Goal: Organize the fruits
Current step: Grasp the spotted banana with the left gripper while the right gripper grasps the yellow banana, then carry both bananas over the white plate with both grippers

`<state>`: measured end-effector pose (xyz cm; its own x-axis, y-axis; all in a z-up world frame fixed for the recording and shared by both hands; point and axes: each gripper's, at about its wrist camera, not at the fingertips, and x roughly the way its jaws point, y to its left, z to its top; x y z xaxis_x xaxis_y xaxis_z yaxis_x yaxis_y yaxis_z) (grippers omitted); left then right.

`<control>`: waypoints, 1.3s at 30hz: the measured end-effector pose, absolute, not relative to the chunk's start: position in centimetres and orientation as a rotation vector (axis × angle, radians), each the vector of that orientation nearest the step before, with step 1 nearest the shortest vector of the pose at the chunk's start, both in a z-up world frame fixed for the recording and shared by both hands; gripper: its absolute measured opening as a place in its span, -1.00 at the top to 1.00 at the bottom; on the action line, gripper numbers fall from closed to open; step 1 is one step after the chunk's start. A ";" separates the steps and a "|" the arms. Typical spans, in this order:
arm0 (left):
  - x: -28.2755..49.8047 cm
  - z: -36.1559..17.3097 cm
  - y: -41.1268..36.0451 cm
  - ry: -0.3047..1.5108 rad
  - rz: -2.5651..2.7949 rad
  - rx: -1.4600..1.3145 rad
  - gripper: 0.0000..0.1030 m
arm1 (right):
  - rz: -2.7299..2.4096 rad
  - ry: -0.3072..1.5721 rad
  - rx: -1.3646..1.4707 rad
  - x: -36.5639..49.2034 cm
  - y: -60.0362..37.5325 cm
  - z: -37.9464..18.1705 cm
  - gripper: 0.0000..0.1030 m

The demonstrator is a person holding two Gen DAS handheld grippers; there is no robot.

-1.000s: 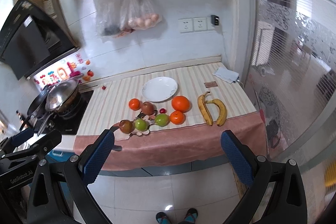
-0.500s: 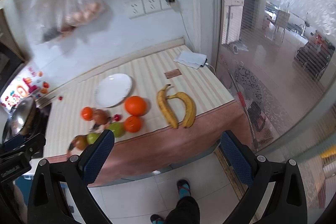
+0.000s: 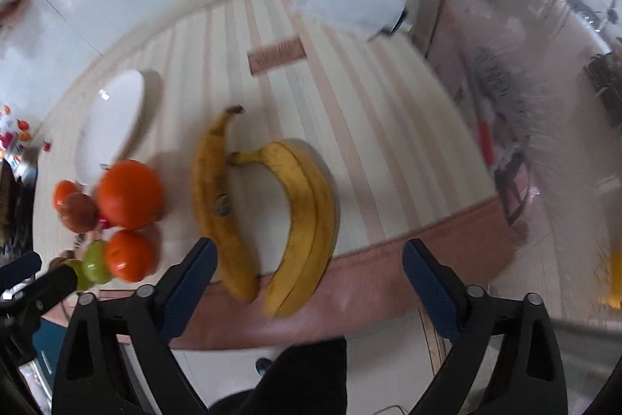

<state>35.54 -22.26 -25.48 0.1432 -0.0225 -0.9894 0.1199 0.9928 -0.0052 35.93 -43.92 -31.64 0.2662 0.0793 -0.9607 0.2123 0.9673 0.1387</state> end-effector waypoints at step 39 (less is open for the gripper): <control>41.3 -37.6 -31.8 1.639 -0.170 0.276 0.28 | -0.040 1.513 0.365 34.4 -49.6 -38.9 0.20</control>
<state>41.28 -31.82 -37.60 -0.0701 0.0772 -0.9945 0.2799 0.9585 0.0547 34.44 -49.60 -38.89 0.0677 0.1987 -0.9777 0.2502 0.9453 0.2094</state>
